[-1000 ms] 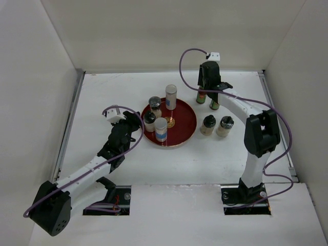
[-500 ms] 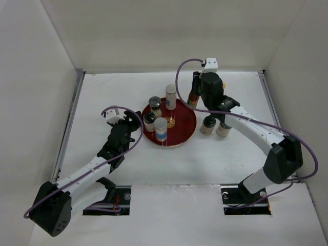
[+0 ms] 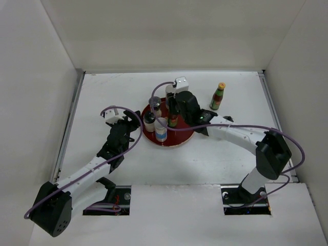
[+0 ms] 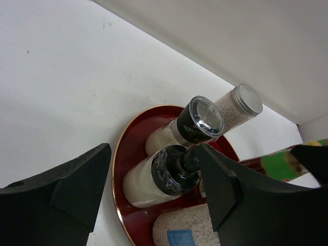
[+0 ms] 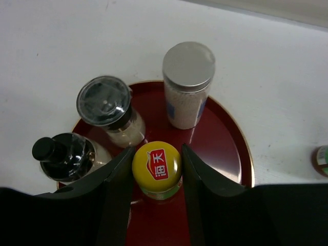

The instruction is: Organize the condiment bottles

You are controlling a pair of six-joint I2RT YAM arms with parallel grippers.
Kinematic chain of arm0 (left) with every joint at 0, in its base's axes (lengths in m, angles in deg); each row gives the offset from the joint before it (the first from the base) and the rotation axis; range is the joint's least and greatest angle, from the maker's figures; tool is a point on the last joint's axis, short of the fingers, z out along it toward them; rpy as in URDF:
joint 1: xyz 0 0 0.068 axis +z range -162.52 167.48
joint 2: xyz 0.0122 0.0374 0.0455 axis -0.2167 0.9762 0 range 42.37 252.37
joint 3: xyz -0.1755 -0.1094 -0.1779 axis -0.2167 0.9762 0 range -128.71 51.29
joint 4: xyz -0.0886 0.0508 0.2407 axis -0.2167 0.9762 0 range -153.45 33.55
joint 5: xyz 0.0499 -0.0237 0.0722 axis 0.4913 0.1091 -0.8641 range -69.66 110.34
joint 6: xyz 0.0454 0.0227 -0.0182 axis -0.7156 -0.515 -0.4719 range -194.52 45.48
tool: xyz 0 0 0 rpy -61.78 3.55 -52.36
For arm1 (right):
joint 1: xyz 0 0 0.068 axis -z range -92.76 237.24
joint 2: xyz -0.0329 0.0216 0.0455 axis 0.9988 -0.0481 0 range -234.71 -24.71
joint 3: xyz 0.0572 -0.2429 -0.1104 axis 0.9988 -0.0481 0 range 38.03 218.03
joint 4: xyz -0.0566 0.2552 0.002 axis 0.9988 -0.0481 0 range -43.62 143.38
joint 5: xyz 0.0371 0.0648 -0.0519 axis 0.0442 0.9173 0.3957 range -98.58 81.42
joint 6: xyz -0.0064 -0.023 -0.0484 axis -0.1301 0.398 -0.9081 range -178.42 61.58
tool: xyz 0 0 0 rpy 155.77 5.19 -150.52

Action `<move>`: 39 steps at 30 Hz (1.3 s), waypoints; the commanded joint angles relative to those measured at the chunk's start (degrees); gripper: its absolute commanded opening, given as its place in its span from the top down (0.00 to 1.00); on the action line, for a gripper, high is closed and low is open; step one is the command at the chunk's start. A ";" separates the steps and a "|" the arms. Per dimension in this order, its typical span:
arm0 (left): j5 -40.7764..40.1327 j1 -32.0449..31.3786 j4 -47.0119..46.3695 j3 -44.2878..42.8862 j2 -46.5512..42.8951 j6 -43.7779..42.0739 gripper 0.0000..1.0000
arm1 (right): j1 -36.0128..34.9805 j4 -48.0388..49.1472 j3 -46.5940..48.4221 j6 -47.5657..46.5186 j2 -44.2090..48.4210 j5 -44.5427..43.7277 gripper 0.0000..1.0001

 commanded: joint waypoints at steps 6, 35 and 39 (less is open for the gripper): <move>0.64 0.71 -3.11 0.78 -0.98 0.73 0.32 | -3.72 12.34 6.68 -2.81 -4.53 -3.08 0.72; 0.90 0.62 -3.19 0.87 -0.98 0.91 0.30 | 15.85 4.81 -1.84 5.01 8.91 -4.04 0.38; 0.90 0.18 -3.19 0.78 -0.36 0.91 0.30 | 23.68 -0.56 0.00 3.61 6.72 -7.47 0.32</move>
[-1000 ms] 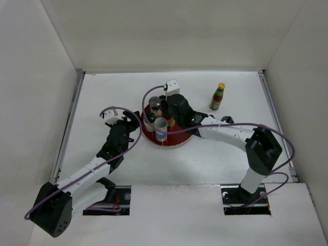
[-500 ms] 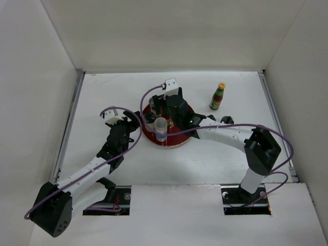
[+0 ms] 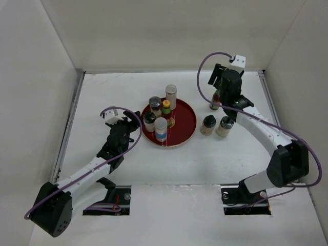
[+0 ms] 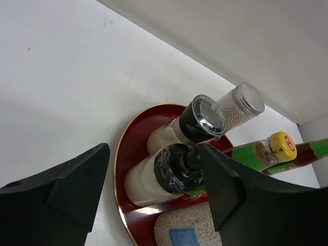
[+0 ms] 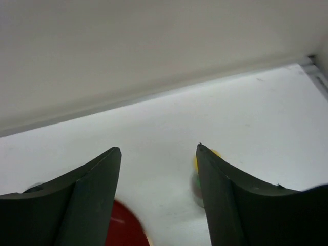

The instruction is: Organize the condiment bottles

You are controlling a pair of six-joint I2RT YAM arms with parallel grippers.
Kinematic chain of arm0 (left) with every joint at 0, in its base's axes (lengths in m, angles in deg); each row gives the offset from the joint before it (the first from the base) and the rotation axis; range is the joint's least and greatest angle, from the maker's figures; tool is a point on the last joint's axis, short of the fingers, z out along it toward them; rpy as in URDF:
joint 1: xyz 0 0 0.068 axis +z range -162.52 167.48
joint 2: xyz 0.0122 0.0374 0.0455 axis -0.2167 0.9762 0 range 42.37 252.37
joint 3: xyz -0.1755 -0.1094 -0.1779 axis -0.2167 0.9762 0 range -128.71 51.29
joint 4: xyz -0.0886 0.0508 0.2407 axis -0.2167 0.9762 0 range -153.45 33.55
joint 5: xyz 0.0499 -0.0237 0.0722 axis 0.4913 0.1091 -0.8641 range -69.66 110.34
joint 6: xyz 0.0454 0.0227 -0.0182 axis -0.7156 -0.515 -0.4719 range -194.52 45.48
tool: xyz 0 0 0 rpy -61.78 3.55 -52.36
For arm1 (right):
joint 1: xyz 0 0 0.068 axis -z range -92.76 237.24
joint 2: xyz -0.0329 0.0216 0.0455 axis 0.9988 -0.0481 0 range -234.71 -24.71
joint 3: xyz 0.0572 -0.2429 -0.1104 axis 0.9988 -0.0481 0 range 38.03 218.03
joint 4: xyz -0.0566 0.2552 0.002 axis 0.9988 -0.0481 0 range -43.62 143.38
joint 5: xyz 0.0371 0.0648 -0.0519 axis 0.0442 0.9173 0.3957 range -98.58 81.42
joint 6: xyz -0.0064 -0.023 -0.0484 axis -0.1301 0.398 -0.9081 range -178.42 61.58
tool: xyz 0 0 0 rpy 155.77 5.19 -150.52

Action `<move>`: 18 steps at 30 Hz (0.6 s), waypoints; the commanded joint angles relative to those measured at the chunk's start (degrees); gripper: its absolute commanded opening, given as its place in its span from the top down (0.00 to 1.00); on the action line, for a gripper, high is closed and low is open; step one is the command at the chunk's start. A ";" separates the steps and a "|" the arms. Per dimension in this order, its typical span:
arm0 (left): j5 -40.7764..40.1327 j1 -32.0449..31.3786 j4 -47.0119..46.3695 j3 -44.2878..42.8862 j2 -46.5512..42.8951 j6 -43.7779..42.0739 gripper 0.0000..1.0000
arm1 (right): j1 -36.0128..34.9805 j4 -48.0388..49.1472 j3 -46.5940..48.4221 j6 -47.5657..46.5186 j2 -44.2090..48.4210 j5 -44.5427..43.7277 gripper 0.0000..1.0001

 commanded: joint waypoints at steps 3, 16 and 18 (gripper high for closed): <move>0.49 -0.17 -2.80 -0.20 0.01 0.54 0.30 | 6.09 -8.09 2.19 0.34 -4.24 -2.53 0.16; 0.58 0.18 -2.80 -0.11 0.01 0.54 0.30 | 10.50 -8.54 5.28 2.63 -11.46 7.76 0.36; 0.84 0.18 -2.80 0.06 0.10 0.62 0.30 | 10.41 -8.54 5.54 2.28 -12.33 7.33 0.44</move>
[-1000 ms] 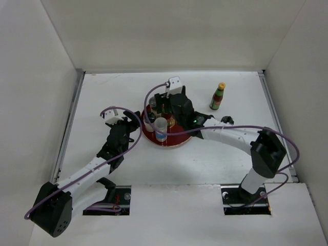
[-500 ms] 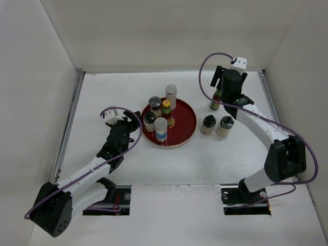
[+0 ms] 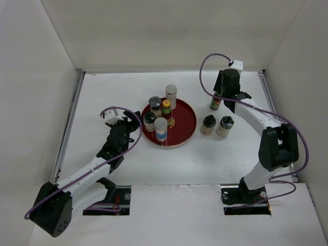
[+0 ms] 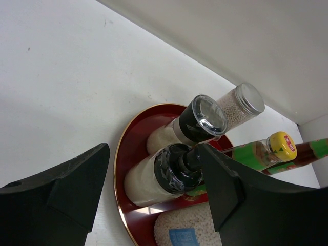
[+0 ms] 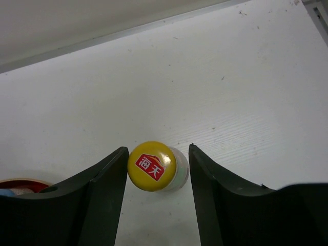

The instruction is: Organize the condiment bottles

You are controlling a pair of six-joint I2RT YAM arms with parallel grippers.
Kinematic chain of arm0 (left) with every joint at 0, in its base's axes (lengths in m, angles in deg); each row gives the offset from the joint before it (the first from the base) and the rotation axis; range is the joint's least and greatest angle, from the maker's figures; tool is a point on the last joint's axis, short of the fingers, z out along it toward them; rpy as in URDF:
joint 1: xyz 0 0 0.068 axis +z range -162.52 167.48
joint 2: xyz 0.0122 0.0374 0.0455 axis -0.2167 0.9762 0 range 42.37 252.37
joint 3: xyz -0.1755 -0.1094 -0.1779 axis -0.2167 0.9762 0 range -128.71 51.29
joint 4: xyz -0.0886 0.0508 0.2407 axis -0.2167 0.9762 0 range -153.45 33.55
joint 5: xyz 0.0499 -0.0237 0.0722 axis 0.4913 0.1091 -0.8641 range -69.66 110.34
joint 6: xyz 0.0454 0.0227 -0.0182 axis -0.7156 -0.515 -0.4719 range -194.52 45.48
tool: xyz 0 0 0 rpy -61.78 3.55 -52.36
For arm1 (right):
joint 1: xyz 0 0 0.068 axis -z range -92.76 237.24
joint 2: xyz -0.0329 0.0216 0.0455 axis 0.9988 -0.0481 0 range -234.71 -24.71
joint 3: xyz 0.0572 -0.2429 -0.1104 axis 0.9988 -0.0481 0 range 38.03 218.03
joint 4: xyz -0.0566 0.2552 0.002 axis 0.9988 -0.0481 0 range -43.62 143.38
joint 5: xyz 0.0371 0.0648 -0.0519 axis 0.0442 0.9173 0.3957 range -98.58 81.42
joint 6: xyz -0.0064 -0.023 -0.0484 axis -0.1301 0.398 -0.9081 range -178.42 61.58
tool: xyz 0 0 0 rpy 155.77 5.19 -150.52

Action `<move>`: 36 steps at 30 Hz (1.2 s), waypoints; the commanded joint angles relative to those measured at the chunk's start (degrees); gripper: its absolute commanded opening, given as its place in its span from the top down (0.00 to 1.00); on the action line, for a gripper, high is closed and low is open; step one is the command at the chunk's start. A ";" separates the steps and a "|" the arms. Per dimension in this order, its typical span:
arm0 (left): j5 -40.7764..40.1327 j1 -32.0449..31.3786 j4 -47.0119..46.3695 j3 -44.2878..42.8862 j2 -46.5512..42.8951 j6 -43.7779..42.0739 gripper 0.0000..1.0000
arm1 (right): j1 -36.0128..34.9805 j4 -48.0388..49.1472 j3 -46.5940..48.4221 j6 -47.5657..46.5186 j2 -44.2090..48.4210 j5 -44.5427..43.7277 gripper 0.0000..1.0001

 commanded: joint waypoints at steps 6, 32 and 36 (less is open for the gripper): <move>0.88 0.27 -2.80 0.24 -0.25 0.71 0.30 | -0.78 1.41 3.09 -0.67 -0.97 -2.90 0.65; 0.88 0.45 -2.54 0.59 -1.57 0.71 0.30 | -22.76 12.83 2.12 -3.23 5.19 -2.11 0.72; 0.88 0.53 -2.63 0.50 -1.31 0.71 0.30 | -23.46 13.89 3.70 -3.40 2.20 -2.11 0.73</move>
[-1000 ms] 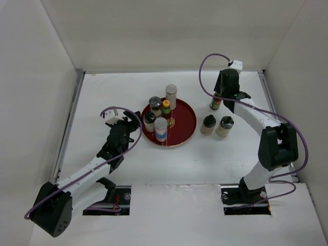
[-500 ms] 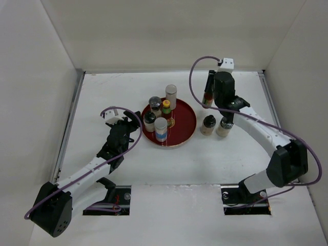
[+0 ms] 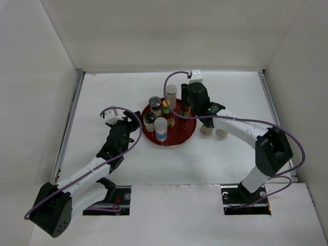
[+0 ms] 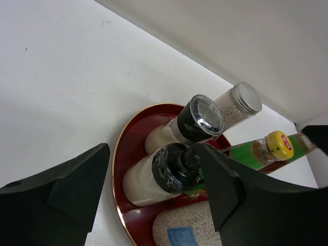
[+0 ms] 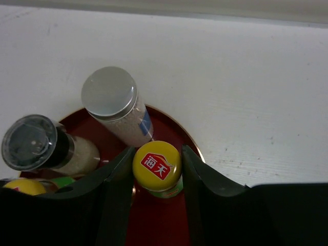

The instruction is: Organize the condiment bottles

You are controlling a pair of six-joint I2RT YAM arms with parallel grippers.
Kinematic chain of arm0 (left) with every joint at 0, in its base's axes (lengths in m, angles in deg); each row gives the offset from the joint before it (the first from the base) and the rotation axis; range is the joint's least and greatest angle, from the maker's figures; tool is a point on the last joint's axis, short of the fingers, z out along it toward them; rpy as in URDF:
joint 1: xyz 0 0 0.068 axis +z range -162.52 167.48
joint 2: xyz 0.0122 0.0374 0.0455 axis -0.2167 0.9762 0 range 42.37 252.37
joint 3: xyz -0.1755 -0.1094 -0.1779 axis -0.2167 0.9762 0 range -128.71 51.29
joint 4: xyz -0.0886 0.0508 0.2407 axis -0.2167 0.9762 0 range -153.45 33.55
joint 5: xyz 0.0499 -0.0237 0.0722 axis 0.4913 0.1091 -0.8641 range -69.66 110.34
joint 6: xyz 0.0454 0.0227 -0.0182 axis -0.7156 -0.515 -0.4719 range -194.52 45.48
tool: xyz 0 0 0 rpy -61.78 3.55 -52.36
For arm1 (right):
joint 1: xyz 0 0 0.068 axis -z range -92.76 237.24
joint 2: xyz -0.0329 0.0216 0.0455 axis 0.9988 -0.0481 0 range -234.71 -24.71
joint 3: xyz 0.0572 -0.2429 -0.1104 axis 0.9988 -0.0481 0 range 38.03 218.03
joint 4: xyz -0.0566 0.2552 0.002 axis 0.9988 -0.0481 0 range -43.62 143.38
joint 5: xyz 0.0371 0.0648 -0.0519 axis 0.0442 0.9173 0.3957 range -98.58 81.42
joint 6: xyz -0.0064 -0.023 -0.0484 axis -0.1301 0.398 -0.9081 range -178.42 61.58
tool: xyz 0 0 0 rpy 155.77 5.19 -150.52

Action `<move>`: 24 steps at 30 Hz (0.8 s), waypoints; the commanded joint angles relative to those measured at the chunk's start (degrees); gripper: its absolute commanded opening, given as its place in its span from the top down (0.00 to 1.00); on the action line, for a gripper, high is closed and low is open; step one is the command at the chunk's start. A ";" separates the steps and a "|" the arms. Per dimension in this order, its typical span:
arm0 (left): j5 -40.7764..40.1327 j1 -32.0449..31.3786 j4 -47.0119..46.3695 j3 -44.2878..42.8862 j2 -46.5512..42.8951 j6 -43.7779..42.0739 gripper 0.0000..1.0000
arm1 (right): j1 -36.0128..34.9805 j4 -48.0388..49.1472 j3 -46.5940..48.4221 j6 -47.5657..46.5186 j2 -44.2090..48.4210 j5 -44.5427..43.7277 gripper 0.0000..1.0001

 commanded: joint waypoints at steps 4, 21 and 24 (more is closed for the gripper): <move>0.47 0.42 -2.80 0.48 -1.03 0.62 0.30 | -1.41 10.72 5.94 -1.79 -1.64 -2.14 0.72; 0.82 0.07 -3.42 0.22 1.00 0.80 0.30 | -4.23 12.22 -0.73 -1.00 0.71 -5.04 0.13; 0.82 0.51 -3.42 0.21 0.64 0.80 0.30 | -4.23 11.69 -5.11 -0.48 6.68 -5.66 0.10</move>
